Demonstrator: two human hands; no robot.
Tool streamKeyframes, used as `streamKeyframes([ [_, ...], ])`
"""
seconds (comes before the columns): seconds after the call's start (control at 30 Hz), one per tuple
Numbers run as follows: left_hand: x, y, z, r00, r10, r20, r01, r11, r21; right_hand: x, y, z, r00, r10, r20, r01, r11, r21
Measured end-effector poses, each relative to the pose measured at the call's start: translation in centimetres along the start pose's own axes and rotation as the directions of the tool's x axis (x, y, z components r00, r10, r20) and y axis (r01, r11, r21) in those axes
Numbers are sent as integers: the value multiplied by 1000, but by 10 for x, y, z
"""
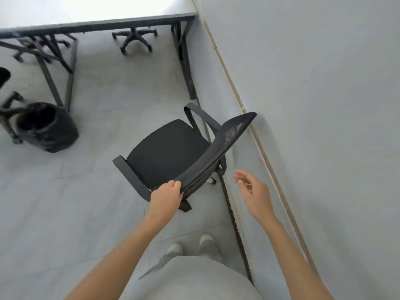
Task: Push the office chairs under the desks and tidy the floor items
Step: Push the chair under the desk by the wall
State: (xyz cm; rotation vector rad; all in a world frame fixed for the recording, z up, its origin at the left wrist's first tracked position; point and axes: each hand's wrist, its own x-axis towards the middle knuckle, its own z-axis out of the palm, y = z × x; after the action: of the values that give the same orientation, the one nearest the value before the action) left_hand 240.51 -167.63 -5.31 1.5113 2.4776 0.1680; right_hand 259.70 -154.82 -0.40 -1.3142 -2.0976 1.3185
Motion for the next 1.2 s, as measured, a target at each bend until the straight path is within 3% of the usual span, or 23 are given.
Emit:
streamKeyframes([
  [0.13,-5,-25,-2,998,-54,16,54,998,-12,33,-1,-3,984,-157,89,171,966,-193],
  [0.23,-16,-49,-9,987,-160,2,160,984,-84,50,2,1,929,-320,187,369,850,-376],
  [0.33,-20,-63,-20,962,-271,-48,262,956,-134,67,0,12,877,-359,319,471,768,-434],
  [0.47,-3,-51,-22,973,-190,-129,175,977,-124,90,3,37,794,-395,463,601,628,-495],
  [0.73,17,-60,-16,969,-215,-123,207,975,-80,111,-11,78,807,-324,494,585,548,-598],
  [1.1,68,-107,-31,967,-177,-182,171,984,-49,178,-37,112,786,-435,440,619,555,-556],
  [1.2,91,-128,-42,978,-161,-130,163,987,1,213,-52,115,769,-449,456,640,521,-565],
])
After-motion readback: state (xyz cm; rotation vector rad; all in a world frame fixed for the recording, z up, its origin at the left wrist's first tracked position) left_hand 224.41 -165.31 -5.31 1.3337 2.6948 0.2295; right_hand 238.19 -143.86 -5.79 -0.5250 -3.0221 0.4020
